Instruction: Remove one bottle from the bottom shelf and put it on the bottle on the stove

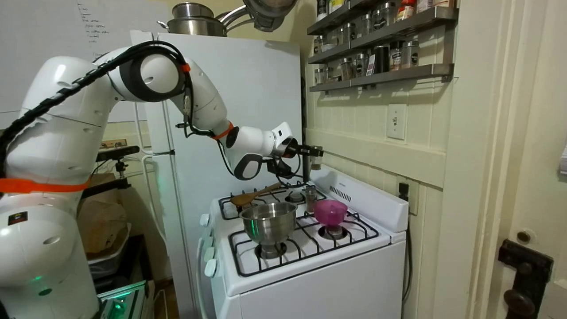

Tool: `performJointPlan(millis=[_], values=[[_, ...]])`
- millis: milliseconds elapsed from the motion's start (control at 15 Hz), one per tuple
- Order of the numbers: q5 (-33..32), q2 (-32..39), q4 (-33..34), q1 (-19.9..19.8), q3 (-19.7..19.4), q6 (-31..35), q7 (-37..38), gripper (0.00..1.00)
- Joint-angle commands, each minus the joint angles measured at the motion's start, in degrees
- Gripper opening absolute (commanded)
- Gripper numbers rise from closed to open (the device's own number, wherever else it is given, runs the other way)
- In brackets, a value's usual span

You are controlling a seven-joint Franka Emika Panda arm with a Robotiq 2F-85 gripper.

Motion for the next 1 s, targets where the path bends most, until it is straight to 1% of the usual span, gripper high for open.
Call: performJointPlan(millis=[0,333,467,533,733,933], values=[[4.58,1.40,0.39,2.51,-0.43,4.30,-1.90,0.25],[9.63,3.88,0.76,5.32,-0.94,9.28,-4.79,0.25],[10.59,5.08,0.92,6.05,-0.90,11.09,-5.09,0.25],[9.44,5.45,0.77,7.31,-2.38,11.76,-3.68,0.25],[8.57,7.06,1.20,7.94,-2.97,14.06,-2.88,0.25],[8.11,8.32,1.43,7.81,-3.21,14.50,-1.64,0.25]])
